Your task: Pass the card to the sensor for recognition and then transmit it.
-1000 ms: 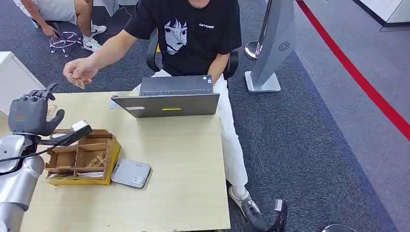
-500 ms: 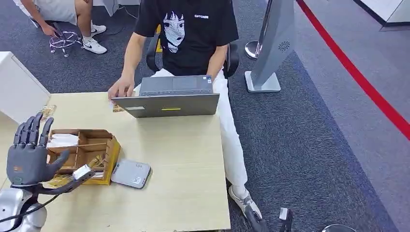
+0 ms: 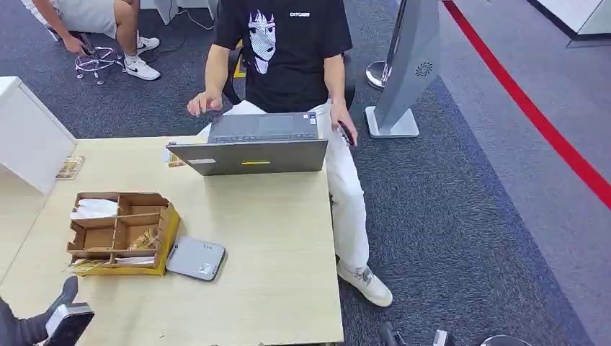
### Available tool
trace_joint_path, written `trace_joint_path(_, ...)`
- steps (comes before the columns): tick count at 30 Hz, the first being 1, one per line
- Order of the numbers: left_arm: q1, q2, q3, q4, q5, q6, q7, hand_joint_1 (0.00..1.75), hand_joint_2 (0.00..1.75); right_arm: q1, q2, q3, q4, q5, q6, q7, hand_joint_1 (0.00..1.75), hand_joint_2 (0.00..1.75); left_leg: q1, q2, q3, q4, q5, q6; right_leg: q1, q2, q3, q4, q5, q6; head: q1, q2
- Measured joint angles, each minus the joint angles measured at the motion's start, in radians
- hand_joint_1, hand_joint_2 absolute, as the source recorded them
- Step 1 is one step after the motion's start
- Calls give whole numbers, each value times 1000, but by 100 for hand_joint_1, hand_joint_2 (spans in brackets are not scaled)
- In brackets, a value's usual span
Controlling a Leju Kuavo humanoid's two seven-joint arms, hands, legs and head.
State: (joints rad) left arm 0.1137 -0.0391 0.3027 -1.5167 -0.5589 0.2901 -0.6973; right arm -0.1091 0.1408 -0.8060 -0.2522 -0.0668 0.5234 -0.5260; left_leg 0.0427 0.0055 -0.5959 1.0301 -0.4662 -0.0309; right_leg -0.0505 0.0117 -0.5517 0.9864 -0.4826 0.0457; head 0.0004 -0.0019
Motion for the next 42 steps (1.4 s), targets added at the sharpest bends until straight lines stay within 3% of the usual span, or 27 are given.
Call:
trace_joint_path(5,-3,-20,147,21,276,-130,0,0,175,11,-3,-15,0,1,1,-9,0,175,0,0,0,0,0,0,0,0,0,0,0,0,0,0)
trace_joint_path(7,-18,-20,200,69,365,-228,0,0,175,12,-4,-21,0,3,2,-9,0,175,0,-1,0,0,0,0,0,-1,1,0,0,0,0,0)
trace_joint_path(11,-79,-6,382,273,500,-448,0,0,175,12,-5,-29,0,22,7,-6,0,175,0,0,1,-1,0,0,0,0,1,0,0,0,0,0)
trace_joint_path(14,-99,21,491,437,514,-503,0,0,175,11,-8,-37,0,34,6,-1,0,175,0,-1,1,-1,0,0,0,-1,1,0,-1,-1,-2,0)
trace_joint_path(17,-135,59,567,628,538,-519,0,0,175,4,-8,-41,-1,38,0,11,0,175,0,-3,0,-1,0,0,0,-3,2,0,-2,-1,1,0)
trace_joint_path(25,-151,96,687,920,527,-529,-1,0,175,-5,-8,-42,-1,53,-6,16,0,175,0,-3,1,-1,0,0,0,-4,2,0,-2,-1,1,0)
trace_joint_path(31,-158,110,715,1010,526,-527,-1,0,175,-8,-8,-42,-2,53,-6,22,0,175,0,-3,1,-1,0,0,0,-3,2,0,-2,-1,0,0)
trace_joint_path(36,-173,121,748,1091,528,-482,3,0,175,-13,-8,-42,-2,56,-7,29,0,175,0,-3,1,-1,0,0,0,-3,2,0,-2,-1,0,0)
trace_joint_path(42,-179,121,773,1157,515,-402,81,0,175,-21,-8,-42,-2,71,-6,33,0,175,0,-3,1,-1,0,0,0,-3,2,0,-2,-1,0,0)
